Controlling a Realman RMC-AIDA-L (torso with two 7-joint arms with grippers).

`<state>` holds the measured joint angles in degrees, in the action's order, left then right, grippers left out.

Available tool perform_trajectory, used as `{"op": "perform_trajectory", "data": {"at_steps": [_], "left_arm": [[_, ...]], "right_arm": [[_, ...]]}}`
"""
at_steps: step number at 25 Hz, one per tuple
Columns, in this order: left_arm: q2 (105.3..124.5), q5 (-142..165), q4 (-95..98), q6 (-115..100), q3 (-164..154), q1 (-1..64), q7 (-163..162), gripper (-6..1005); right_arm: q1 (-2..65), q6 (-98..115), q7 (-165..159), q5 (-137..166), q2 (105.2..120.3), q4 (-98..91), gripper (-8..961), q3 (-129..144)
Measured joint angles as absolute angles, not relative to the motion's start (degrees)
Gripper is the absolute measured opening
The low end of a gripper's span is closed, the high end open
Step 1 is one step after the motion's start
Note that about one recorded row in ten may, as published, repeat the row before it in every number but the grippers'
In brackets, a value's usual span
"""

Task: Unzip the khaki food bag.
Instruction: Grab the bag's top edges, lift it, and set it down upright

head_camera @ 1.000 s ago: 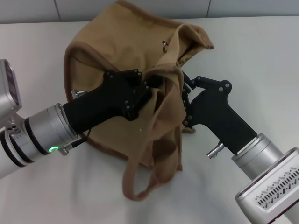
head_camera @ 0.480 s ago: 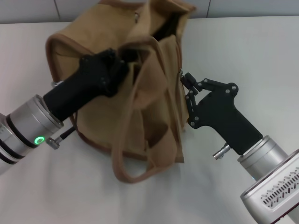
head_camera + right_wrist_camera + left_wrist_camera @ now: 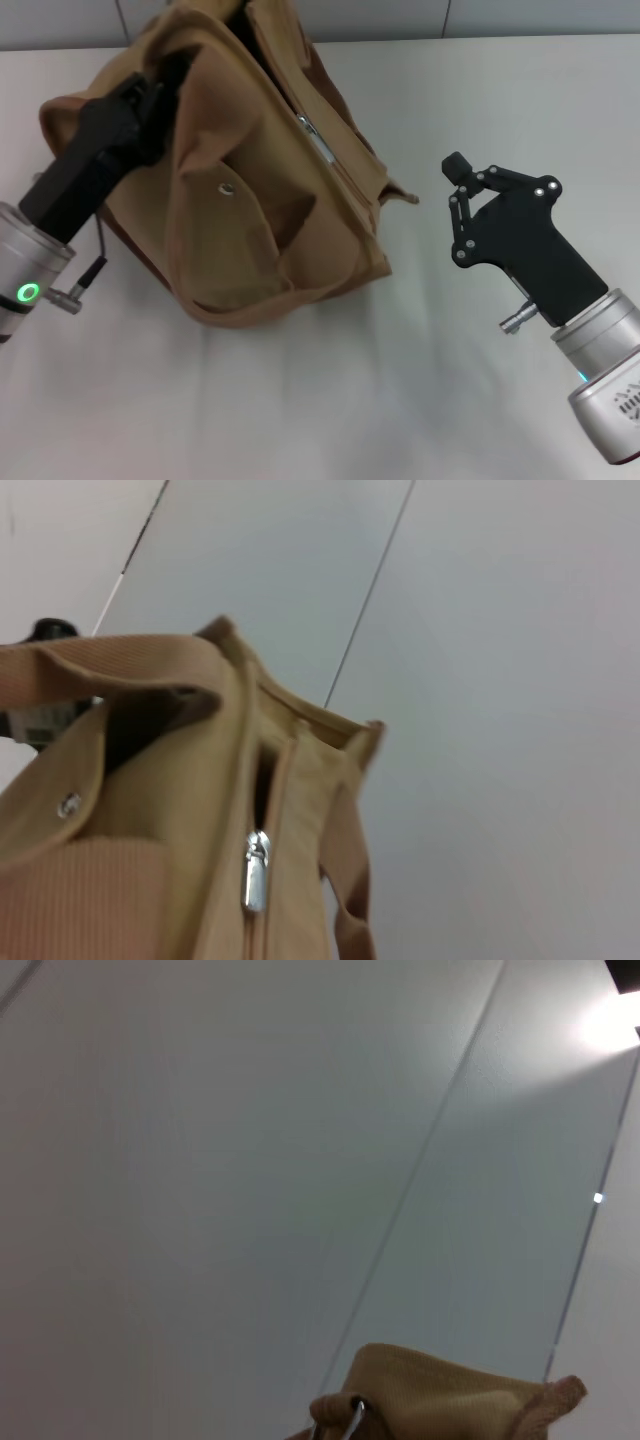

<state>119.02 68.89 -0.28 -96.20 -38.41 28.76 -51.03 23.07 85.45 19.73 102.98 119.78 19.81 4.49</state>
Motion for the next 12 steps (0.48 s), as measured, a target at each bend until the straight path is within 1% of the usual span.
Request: {"op": "perform_trajectory", "data": {"at_steps": [5,12], "left_arm": [[118.92,69.5,1.4,-96.5,-38.2,27.6,-52.6,129],[119.13,69.7,1.4,-96.6,-42.2,28.7,-52.6,132]], "right_arm": [[23.0,85.7,18.2,103.1,119.74,19.2,3,4.6],[24.0,86.8,18.4,104.0,119.87,19.7,27,5.1]]}}
